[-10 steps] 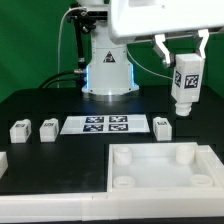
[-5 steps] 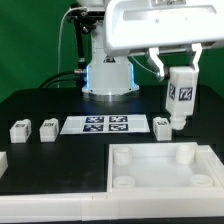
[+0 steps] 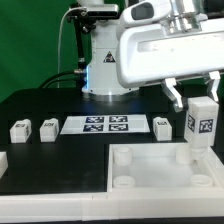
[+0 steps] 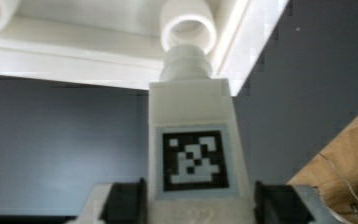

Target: Assemble one leg

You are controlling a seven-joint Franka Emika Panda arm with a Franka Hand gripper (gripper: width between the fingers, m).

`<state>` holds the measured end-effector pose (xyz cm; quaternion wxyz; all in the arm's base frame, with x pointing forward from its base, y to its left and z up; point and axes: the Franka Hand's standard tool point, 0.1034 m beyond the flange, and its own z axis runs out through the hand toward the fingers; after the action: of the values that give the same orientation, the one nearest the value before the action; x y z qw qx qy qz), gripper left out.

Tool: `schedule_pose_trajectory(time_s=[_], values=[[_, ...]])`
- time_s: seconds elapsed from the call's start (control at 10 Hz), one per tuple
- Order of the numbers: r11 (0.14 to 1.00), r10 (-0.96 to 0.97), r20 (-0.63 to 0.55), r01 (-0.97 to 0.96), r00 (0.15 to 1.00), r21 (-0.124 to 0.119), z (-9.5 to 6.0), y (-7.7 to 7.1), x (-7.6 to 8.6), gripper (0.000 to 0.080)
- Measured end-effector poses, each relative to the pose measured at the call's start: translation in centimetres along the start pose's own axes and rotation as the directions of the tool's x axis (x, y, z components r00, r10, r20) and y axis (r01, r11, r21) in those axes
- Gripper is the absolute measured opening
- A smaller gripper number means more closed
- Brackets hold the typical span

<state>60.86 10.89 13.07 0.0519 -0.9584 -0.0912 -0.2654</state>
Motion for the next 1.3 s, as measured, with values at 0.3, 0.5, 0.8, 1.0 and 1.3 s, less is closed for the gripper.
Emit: schedule_pose_trajectory(time_s=[0.3,0.5,0.8,1.0,1.3], values=[[1.000,0.001,0.005,-0.001,1.000,0.007,1.3,-0.3,-0.3,0.0292],[1.000,0.001,0.014,-0.001,1.000,0.004,1.9,0.2,-0.7,0.0292],[1.000,0.004,0.028,-0.004,1.000,0.007,2.6,0.1,-1.4,0.0292],[1.000,0.004,0.028,-0.004,1.000,0.007,2.7,0.1,-1.4,0.0292],[1.000,0.004,0.021,-0.004,1.000,0.007,3.0,0.1,-1.6,0.0292]])
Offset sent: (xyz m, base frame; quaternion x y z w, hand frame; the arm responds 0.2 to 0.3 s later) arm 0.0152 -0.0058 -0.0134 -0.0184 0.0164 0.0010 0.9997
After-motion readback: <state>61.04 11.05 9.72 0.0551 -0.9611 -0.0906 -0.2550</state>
